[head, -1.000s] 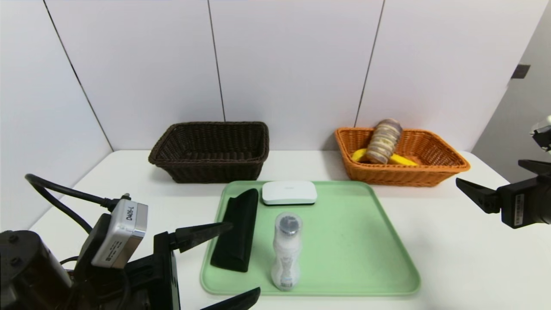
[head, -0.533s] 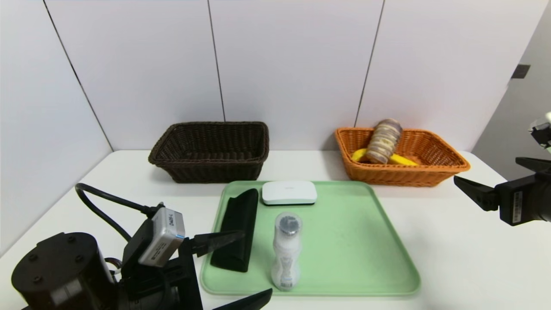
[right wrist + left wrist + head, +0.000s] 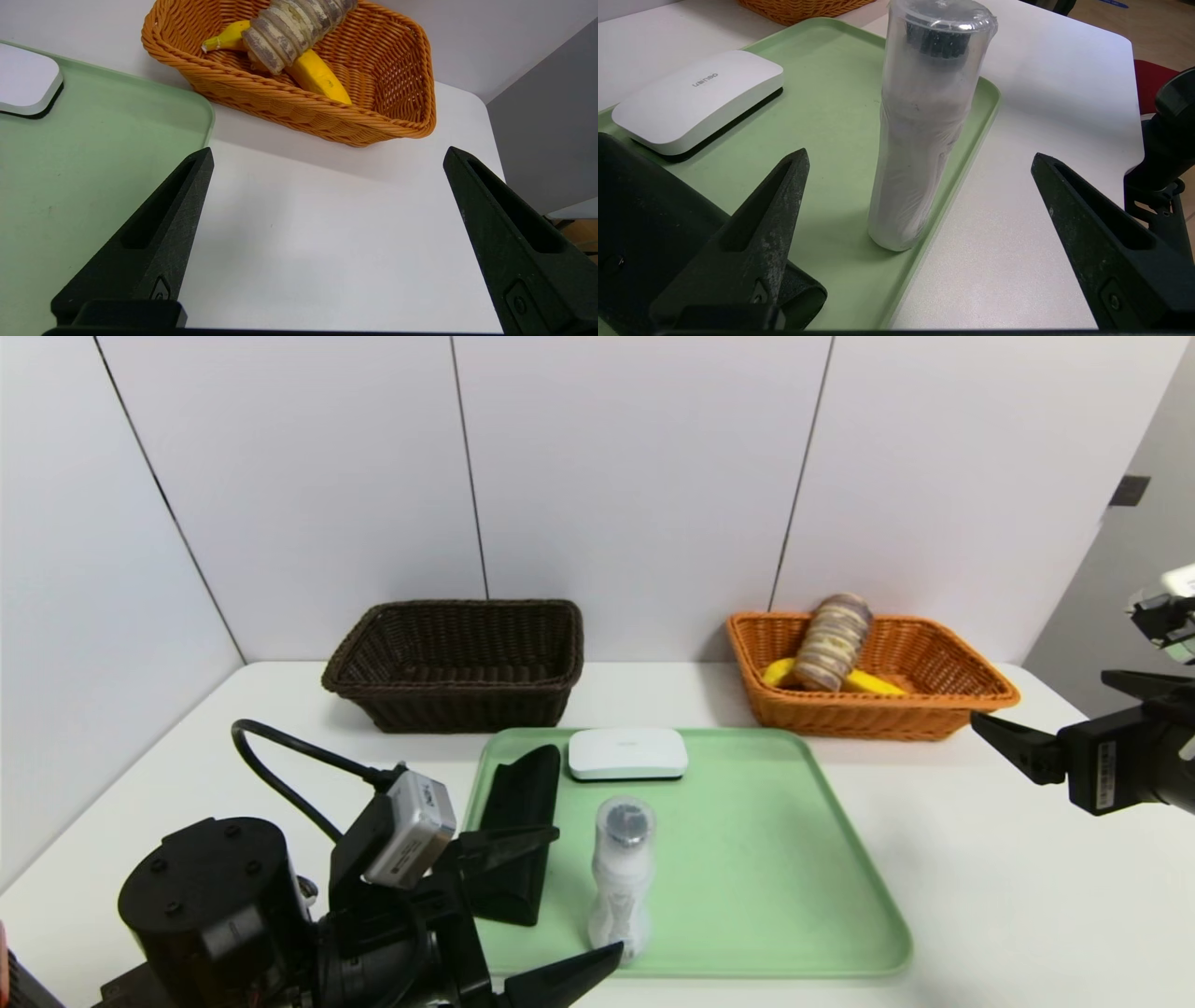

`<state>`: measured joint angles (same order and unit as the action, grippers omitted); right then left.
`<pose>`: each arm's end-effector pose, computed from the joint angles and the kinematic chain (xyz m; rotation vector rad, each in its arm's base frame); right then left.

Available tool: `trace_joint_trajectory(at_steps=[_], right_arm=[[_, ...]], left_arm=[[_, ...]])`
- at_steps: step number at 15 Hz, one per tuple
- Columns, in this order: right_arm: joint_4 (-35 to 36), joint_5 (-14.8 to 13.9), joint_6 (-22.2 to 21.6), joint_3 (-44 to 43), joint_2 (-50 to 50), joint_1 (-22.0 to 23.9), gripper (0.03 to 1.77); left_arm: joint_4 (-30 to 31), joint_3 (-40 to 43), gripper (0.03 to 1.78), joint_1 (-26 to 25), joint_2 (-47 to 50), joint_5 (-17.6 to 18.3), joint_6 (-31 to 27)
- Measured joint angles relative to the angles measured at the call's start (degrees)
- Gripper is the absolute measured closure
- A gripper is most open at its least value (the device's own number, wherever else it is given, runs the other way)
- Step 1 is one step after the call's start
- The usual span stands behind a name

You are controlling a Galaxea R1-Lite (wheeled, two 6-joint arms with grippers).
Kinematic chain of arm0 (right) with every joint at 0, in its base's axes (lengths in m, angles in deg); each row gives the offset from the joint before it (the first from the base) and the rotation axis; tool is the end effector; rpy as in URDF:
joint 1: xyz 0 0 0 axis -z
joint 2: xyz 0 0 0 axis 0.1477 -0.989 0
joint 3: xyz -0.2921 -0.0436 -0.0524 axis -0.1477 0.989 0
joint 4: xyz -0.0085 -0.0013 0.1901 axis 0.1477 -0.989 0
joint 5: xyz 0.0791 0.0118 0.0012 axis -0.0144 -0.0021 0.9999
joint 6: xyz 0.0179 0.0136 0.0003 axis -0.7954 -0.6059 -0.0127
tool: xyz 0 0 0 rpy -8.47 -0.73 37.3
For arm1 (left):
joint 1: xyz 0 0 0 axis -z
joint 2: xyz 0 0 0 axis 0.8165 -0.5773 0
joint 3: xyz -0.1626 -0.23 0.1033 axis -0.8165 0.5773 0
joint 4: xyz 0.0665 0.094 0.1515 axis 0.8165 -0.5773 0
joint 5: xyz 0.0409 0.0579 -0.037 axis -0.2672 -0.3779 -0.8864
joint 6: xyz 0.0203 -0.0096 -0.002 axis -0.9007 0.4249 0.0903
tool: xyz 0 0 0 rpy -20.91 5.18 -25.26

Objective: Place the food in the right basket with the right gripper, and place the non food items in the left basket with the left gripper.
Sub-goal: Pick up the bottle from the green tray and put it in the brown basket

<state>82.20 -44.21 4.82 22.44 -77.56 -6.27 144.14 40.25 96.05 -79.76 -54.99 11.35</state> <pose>0.1670 0.0378 0.2230 -0.3005 0.2863 0.0211 0.1634 -0.1558 0.1141 -0.0702 0.1135 -1.1316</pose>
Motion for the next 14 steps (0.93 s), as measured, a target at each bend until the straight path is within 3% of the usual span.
trace_joint_trajectory(at_steps=[14], right_arm=[[0.0,0.12,-0.26,-0.34,-0.79,0.1,0.1]], left_arm=[[-0.02,-7.09,0.12,2.18,-8.29,-0.3,0.06]])
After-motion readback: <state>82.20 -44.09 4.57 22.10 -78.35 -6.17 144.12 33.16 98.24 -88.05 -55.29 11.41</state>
